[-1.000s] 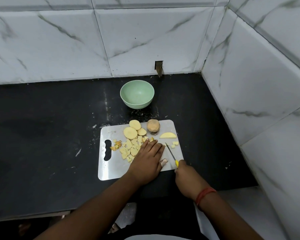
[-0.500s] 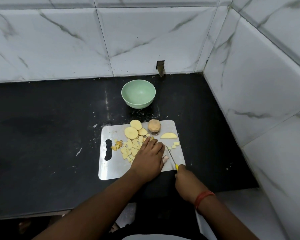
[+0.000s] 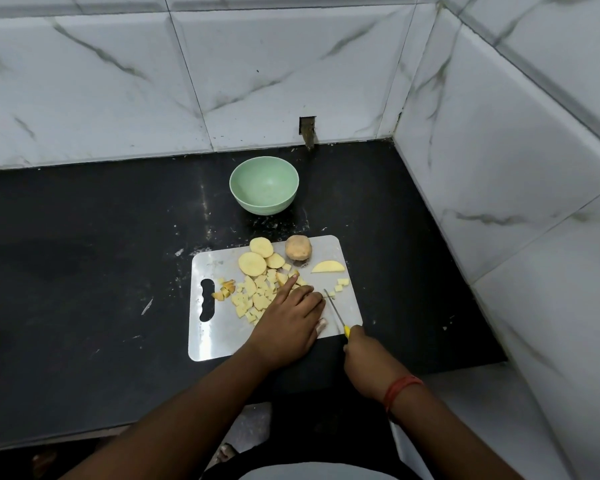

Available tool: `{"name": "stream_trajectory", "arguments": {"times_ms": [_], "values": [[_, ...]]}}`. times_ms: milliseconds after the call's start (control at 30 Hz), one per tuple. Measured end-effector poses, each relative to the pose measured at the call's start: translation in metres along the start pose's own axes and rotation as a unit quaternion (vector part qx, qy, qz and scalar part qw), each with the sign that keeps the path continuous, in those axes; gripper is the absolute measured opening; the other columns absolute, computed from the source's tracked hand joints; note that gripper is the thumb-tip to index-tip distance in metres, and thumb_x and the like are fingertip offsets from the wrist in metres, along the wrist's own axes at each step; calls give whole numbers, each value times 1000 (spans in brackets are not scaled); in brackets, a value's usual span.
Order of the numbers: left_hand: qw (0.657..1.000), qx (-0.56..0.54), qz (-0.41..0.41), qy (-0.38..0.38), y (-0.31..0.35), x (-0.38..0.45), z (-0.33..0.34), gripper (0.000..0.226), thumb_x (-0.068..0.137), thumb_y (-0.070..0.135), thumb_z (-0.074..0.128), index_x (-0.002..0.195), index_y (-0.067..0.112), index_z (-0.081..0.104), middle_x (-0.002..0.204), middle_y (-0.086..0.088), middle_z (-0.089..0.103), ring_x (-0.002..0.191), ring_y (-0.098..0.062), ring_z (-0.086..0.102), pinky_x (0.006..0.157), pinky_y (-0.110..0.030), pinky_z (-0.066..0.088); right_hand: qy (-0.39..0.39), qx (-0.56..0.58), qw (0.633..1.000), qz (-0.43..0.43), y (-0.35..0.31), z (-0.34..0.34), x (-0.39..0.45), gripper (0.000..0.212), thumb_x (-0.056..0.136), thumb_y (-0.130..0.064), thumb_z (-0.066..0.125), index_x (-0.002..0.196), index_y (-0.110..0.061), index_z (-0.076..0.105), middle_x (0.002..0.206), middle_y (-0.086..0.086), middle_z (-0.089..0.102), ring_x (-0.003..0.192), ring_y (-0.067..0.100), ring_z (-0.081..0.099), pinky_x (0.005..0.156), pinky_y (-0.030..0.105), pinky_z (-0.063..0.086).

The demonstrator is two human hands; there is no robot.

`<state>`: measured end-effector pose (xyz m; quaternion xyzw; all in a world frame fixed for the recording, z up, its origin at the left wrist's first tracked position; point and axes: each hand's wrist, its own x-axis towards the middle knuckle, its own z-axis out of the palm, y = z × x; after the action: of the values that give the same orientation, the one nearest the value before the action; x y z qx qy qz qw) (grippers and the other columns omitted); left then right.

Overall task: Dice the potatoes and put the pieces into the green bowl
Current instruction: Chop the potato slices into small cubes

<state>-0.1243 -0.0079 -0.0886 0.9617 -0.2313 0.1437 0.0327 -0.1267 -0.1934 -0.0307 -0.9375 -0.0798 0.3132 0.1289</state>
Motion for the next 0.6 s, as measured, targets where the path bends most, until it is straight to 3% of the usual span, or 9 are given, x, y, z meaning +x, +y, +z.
{"name": "stream_trajectory", "arguments": {"times_ms": [133,267,367,433,500,600], "values": [[1000,-9,-8,-14,1,-1,0,45,103,38,45,134,10,62,131,-6,60,126,-26,53,120,-53,27,-2,5,1000,0,0,-2,0,19,99,-11,39,117,-5,40,75,1,45,76,23,56,48,22,29],[999,-2,-14,-29,3,-1,-1,50,105,39,41,141,8,58,135,-7,58,128,-26,51,121,-52,26,-23,14,1000,7,-3,-5,-3,21,99,-11,38,118,-4,39,98,12,59,87,26,61,64,30,41],[1000,-1,-14,-28,4,-1,-2,50,105,38,41,140,7,58,134,-7,58,127,-27,51,121,-52,25,-33,10,999,15,-3,-6,-10,21,99,-11,40,119,-5,39,91,9,58,78,21,57,62,27,41],[999,-3,-28,-31,4,0,-3,51,104,38,40,140,6,58,134,-7,57,128,-27,50,122,-51,24,-48,24,998,16,0,-5,-18,12,100,-11,38,112,-8,40,97,11,60,82,23,58,66,28,40],[999,-1,-37,-40,3,1,-4,53,104,39,38,141,6,56,135,-7,55,130,-27,49,122,-51,23,-55,44,998,7,7,-7,-28,1,101,-14,38,101,-13,37,88,5,55,90,25,61,64,25,37],[998,8,-32,-46,3,0,-3,53,105,40,38,143,7,53,137,-9,55,135,-29,46,122,-52,22,-24,96,995,3,15,-17,-38,9,103,-23,39,99,-15,40,88,3,54,86,22,58,68,28,39]]}}
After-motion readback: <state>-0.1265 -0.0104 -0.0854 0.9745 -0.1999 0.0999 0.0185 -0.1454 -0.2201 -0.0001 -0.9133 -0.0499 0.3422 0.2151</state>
